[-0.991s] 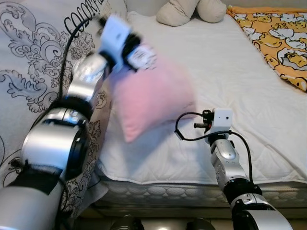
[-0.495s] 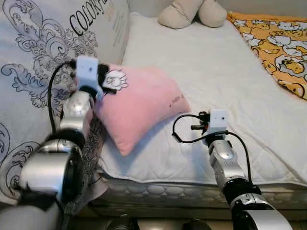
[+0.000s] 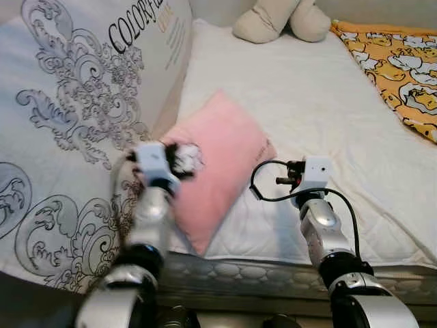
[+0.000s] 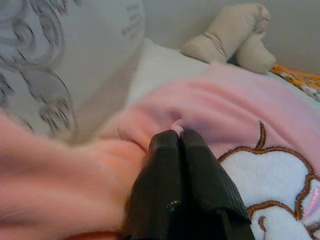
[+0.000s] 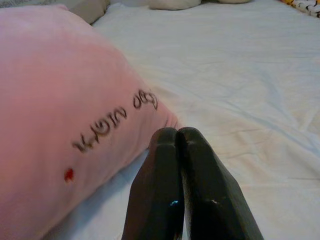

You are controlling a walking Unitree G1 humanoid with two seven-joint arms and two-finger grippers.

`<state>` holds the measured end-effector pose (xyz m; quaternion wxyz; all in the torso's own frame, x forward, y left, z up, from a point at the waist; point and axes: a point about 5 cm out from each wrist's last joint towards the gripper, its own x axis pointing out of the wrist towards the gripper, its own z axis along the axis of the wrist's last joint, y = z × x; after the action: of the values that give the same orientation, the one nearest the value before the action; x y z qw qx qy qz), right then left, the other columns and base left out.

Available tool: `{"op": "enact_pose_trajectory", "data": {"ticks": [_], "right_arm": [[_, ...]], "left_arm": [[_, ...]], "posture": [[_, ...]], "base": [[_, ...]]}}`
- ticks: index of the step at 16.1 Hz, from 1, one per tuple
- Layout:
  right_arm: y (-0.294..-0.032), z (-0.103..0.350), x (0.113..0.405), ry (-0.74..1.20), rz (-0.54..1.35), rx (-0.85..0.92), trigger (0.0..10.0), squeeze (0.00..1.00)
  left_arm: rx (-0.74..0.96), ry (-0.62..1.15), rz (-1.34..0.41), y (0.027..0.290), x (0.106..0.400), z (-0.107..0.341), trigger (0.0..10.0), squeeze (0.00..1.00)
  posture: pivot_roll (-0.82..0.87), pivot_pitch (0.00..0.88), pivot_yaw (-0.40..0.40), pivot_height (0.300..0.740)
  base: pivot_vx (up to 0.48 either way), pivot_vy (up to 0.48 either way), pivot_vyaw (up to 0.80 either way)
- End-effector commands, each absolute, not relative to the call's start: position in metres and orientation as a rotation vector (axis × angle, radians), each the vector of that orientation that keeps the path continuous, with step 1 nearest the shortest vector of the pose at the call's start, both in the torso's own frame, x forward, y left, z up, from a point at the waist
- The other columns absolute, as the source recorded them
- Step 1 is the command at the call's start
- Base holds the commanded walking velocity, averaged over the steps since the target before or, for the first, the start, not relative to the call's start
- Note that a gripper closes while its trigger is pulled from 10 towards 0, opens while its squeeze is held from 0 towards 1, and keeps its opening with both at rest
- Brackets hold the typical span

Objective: Clean up the room

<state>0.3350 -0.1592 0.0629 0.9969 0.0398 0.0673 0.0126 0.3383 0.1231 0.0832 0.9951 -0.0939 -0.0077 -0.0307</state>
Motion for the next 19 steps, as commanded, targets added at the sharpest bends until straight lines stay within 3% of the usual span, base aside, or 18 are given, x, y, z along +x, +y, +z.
{"op": "enact_pose_trajectory", "data": {"ticks": [1,5,6,9,11,13,19], "right_arm": [[-0.163,0.066,0.337,0.132,0.009,0.090,10.0,0.00],[-0.170,0.062,0.338,0.164,-0.061,0.171,10.0,0.00],[-0.164,0.065,0.343,0.173,-0.047,0.288,10.0,1.00],[-0.134,0.083,0.360,0.181,0.093,0.613,10.0,1.00],[-0.118,0.090,0.365,0.191,0.156,0.628,10.0,1.00],[-0.106,0.087,0.365,0.236,0.180,0.619,10.0,1.00],[-0.102,0.064,0.354,0.355,0.099,0.740,10.0,1.00]], "left_arm": [[-0.185,0.024,-0.107,0.110,0.335,0.079,10.0,0.00],[-0.127,-0.036,-0.177,0.104,0.343,0.096,10.0,0.00],[-0.133,-0.049,-0.184,0.104,0.343,0.101,10.0,0.00],[-0.090,-0.070,-0.218,0.102,0.343,0.107,10.0,0.00],[0.043,-0.112,-0.289,0.095,0.340,0.110,10.0,0.00],[0.006,-0.069,-0.284,0.097,0.333,0.101,10.0,0.00],[-0.015,-0.056,-0.262,0.099,0.317,0.094,10.0,0.00]], "posture": [[-0.06,0.000,0.032,0.714],[-0.07,0.000,0.042,0.714],[-0.07,0.000,0.052,0.714],[-0.06,0.000,0.054,0.714],[-0.05,0.000,0.054,0.714],[-0.03,0.000,0.048,0.714],[0.03,0.000,0.012,0.714]], "base": [[0.000,0.000,0.00],[0.000,0.000,0.00],[0.000,0.000,0.00],[0.000,0.000,0.00],[0.000,0.000,0.00],[0.000,0.000,0.00],[0.000,0.000,0.00]]}}
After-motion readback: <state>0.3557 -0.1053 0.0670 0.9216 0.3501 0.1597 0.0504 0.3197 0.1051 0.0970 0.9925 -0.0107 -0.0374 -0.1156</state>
